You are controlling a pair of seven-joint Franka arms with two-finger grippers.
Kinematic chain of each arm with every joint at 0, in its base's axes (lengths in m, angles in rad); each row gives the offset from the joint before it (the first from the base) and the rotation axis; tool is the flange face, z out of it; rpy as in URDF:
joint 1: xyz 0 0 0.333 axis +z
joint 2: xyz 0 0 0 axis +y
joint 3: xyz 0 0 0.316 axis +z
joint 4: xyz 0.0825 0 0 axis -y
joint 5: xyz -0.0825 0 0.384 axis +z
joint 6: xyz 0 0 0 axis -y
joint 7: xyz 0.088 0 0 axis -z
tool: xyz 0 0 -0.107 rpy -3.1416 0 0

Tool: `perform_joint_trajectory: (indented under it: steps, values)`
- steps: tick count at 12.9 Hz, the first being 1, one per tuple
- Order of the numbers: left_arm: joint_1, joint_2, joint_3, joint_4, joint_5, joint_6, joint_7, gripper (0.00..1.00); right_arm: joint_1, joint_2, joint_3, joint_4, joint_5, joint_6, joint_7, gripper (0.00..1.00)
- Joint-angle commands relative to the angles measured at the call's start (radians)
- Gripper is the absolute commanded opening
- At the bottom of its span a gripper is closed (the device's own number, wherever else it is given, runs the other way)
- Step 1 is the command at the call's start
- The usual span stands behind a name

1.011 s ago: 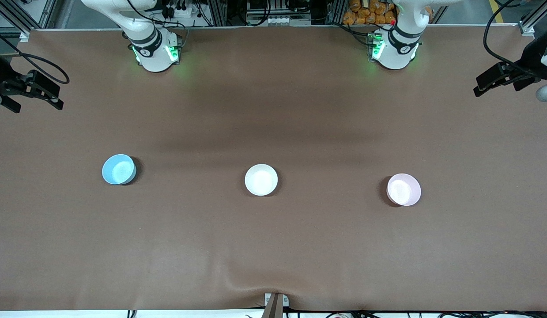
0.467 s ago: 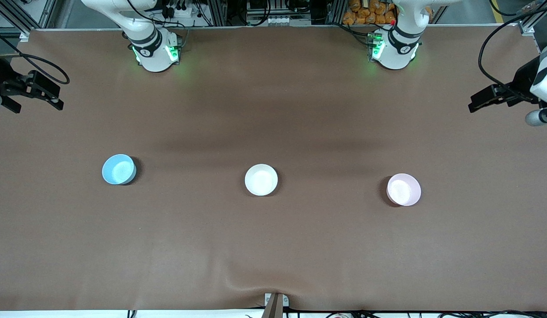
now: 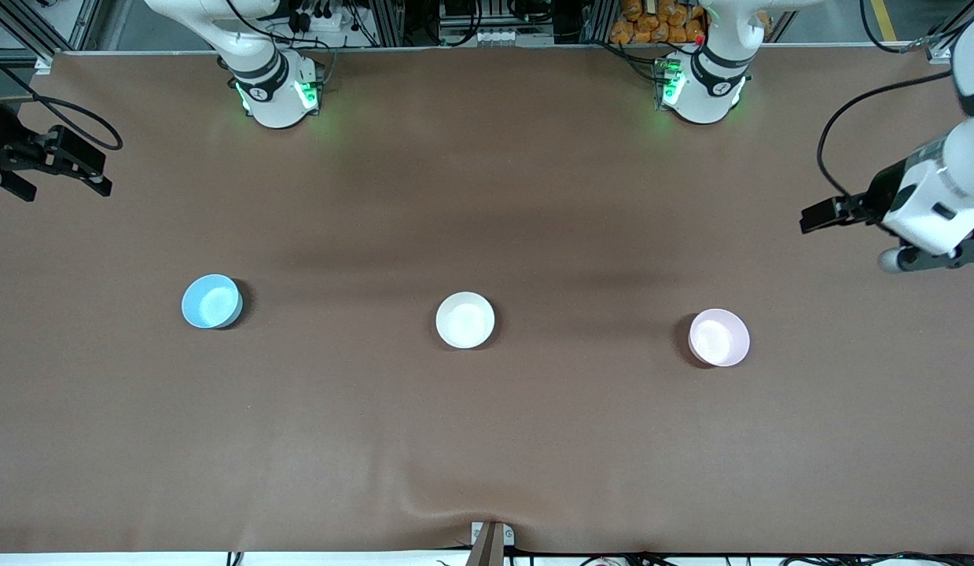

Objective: Stack pink and blue bowls on white bowl
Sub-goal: 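Move the left gripper down over the pink bowl's rim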

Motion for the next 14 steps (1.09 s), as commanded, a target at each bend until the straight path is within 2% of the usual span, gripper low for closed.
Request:
perform_joint_trajectory:
  steps: [1, 4, 8, 10, 14]
  values:
    - [0.008, -0.004, -0.001, -0.092, 0.007, 0.107, 0.000, 1.00, -0.013, 0.003, 0.004, 0.012, 0.012, -0.024, 0.000, 1.00]
    - [0.013, 0.016, 0.002, -0.180, 0.007, 0.235, -0.003, 1.00, -0.011, 0.005, 0.004, 0.012, 0.012, -0.024, 0.000, 1.00]
    - [0.043, 0.065, 0.002, -0.243, 0.007, 0.333, -0.010, 1.00, -0.013, 0.003, 0.004, 0.012, 0.012, -0.026, 0.000, 1.00]
    - [0.042, 0.074, 0.002, -0.292, 0.015, 0.423, -0.012, 1.00, -0.013, 0.005, 0.004, 0.012, 0.012, -0.026, 0.000, 1.00]
    - [0.045, 0.160, 0.007, -0.324, 0.021, 0.577, -0.001, 1.00, -0.016, 0.005, 0.004, 0.012, 0.014, -0.024, 0.000, 1.00]
